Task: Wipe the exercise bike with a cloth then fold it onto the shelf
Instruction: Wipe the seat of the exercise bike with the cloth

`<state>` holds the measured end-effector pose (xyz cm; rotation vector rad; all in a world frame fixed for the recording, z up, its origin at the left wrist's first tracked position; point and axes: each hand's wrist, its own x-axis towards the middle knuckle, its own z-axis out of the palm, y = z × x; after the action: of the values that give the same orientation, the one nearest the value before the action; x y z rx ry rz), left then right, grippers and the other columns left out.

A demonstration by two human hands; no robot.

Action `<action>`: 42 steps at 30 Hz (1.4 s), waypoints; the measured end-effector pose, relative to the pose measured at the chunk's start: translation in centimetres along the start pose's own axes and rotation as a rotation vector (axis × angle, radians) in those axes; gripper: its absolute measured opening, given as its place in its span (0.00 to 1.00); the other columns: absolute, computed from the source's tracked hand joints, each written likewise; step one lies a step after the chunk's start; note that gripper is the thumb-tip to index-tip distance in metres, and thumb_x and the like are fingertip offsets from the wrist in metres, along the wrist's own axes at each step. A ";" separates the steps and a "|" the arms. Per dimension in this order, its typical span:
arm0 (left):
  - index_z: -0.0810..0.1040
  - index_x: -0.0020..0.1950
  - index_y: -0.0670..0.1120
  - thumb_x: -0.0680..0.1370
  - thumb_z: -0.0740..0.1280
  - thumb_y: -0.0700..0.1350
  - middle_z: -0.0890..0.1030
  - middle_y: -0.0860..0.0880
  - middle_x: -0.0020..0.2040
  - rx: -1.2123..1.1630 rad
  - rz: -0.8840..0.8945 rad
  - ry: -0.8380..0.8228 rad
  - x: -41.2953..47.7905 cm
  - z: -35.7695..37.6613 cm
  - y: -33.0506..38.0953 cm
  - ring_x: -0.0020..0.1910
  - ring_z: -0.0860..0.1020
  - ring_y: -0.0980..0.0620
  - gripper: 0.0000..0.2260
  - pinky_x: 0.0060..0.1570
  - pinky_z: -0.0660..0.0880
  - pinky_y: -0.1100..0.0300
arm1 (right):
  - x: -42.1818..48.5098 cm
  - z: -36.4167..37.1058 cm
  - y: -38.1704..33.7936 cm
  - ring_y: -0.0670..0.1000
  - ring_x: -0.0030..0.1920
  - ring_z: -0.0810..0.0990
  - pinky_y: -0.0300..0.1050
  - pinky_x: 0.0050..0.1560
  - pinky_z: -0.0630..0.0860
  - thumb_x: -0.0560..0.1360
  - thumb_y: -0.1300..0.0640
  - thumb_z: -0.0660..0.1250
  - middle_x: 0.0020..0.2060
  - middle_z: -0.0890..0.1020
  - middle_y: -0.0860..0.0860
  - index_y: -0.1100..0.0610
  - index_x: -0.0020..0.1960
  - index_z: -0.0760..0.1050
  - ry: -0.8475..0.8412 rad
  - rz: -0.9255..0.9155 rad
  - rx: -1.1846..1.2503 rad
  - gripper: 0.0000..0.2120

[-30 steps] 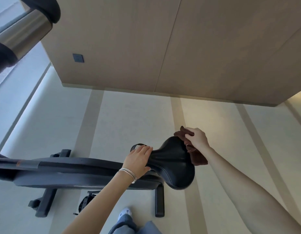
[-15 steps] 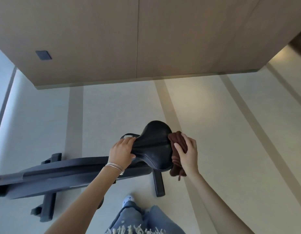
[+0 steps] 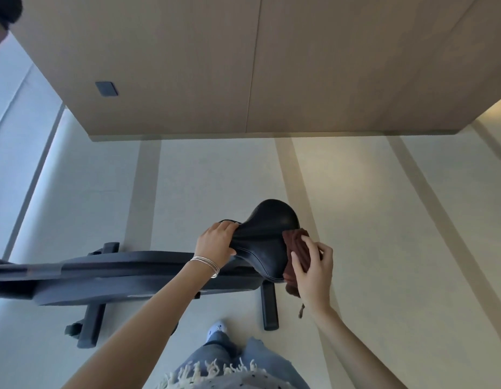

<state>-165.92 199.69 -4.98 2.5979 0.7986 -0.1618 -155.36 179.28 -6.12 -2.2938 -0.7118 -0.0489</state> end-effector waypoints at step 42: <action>0.51 0.76 0.46 0.76 0.66 0.50 0.60 0.48 0.76 0.045 -0.086 0.049 -7.5 -0.9 -8.4 0.72 0.62 0.48 0.34 0.68 0.67 0.55 | 5.5 6.6 -9.3 0.57 0.54 0.75 0.51 0.58 0.71 0.74 0.59 0.67 0.54 0.77 0.55 0.52 0.62 0.76 -0.466 -0.504 -0.164 0.17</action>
<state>-176.85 202.56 -5.46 2.6203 0.9351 -0.1431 -156.48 191.71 -3.83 -2.2385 -1.5656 0.2071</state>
